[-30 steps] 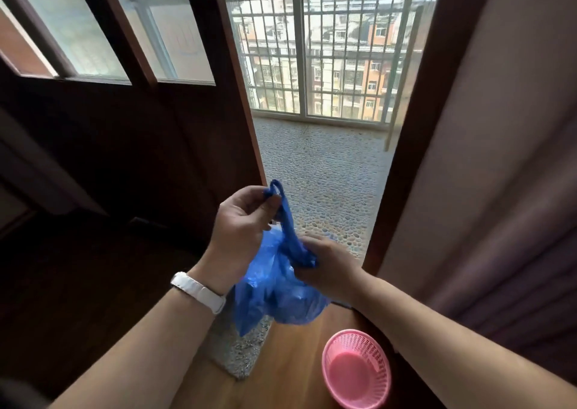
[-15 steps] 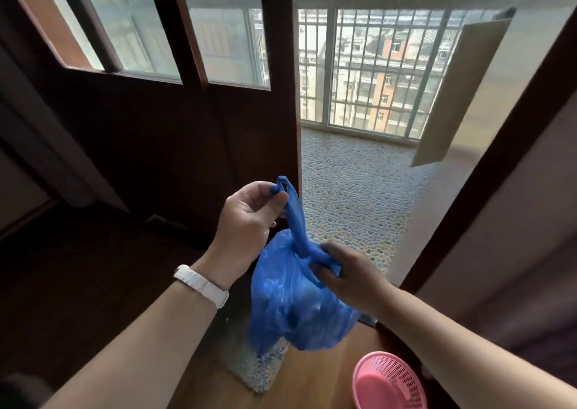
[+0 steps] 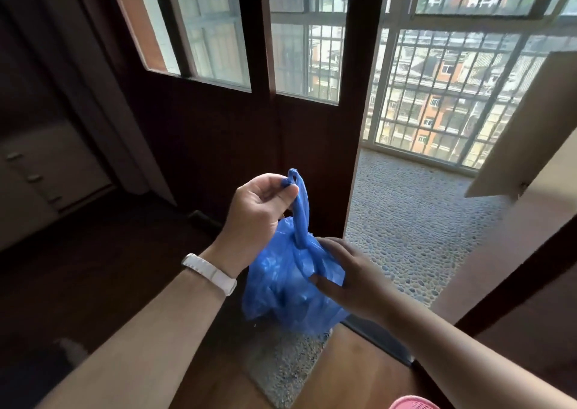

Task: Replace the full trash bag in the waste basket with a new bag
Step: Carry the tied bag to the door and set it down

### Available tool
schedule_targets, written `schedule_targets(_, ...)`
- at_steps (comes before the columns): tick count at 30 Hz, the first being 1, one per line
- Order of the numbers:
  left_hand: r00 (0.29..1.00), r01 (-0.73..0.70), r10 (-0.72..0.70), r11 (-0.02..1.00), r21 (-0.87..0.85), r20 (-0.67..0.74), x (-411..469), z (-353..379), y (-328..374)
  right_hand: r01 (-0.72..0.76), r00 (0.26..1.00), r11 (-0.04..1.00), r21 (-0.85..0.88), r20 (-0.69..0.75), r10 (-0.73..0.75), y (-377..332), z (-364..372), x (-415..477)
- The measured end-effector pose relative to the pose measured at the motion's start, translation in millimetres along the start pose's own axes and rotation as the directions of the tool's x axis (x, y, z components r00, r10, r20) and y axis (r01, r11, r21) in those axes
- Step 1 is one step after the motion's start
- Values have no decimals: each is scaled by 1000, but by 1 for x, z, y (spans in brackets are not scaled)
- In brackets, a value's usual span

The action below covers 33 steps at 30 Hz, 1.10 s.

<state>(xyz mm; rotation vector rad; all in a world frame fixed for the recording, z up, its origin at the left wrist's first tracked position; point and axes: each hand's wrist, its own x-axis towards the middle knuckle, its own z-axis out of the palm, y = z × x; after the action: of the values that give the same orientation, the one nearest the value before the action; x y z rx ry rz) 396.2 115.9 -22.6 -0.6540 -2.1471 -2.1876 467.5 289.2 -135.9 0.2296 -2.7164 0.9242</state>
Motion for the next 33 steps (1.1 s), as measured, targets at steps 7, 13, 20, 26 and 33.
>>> schedule_targets(7,974,58,-40,996,74,-223,26,-50,-18,184,978,982,54,87,-188,-10,38,61)
schedule_targets(13,946,86,-48,990,107,-321,58,-95,-36,336,920,937,101,177,-349,-10,80,141)
schedule_targets(20,859,133,-29,977,169,-511,115,-148,-43,470,823,863,187,260,-505,-19,119,255)
schedule_targets(26,750,198,-1,955,222,-661,139,-187,-52,567,729,789,236,302,-614,-31,156,329)
schedule_targets(33,642,236,-16,956,177,-767,153,-245,-68,640,627,719,270,358,-692,-61,206,385)
